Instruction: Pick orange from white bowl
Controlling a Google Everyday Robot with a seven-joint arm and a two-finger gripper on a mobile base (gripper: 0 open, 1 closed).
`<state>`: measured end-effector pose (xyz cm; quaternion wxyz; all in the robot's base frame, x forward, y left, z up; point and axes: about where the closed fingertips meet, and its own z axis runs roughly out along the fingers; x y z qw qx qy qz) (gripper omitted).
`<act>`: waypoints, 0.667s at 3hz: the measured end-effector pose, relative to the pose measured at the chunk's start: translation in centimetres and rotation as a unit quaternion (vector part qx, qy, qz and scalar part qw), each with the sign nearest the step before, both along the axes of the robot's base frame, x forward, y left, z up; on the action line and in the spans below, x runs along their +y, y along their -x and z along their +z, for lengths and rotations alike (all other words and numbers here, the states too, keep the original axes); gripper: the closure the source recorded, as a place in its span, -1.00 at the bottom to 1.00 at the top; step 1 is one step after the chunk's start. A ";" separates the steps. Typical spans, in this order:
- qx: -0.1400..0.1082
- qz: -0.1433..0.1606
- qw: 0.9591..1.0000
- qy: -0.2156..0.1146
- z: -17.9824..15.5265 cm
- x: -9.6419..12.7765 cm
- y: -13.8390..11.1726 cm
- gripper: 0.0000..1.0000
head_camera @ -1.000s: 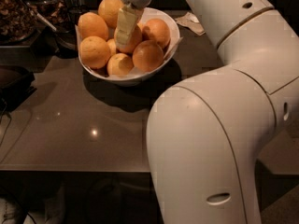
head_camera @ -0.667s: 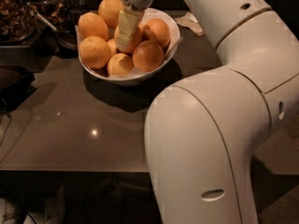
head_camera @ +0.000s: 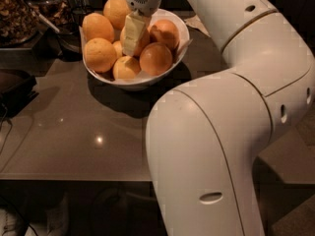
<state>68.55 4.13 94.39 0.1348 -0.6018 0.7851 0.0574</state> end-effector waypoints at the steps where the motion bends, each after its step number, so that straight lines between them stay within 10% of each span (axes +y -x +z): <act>1: 0.000 0.000 1.000 0.000 0.3 0.0 0.0 -0.12; 2: -0.014 0.002 1.000 0.001 0.7 -0.3 0.1 0.35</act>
Offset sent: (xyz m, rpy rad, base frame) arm -0.0314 -0.0194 0.0067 -0.0592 0.0094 0.0299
